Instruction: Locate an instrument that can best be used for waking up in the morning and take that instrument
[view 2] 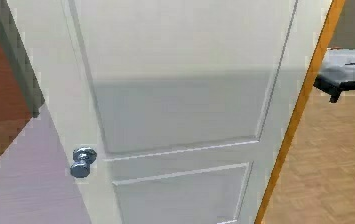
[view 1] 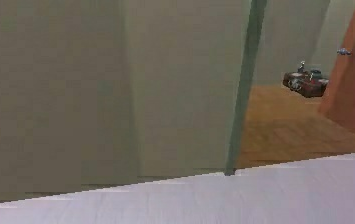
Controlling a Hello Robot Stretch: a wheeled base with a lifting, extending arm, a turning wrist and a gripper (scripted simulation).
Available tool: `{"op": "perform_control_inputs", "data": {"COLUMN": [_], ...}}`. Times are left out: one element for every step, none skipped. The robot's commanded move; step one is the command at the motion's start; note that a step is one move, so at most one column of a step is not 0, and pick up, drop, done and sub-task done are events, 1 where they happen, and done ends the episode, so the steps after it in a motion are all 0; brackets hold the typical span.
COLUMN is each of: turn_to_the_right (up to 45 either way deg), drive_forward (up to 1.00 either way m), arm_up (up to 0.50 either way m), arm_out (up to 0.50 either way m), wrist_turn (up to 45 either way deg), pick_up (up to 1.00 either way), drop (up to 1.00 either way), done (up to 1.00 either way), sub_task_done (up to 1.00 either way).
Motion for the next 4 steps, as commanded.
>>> {"op": "perform_control_inputs", "data": {"turn_to_the_right": [0.0, 33.0, 0.0, 18.0], "drive_forward": [0.40, 0.00, 0.35, 0.00], "arm_up": [0.00, 0.00, 0.00, 0.00], "arm_out": [0.00, 0.00, 0.00, 0.00], "wrist_turn": [0.0, 0.0, 0.0, 0.0], "pick_up": [0.00, 0.00, 0.00, 0.00], "drop": [0.00, 0.00, 0.00, 0.00], "done": [0.00, 0.00, 0.00, 0.00], "sub_task_done": [0.00, 0.00, 0.00, 0.00]}}
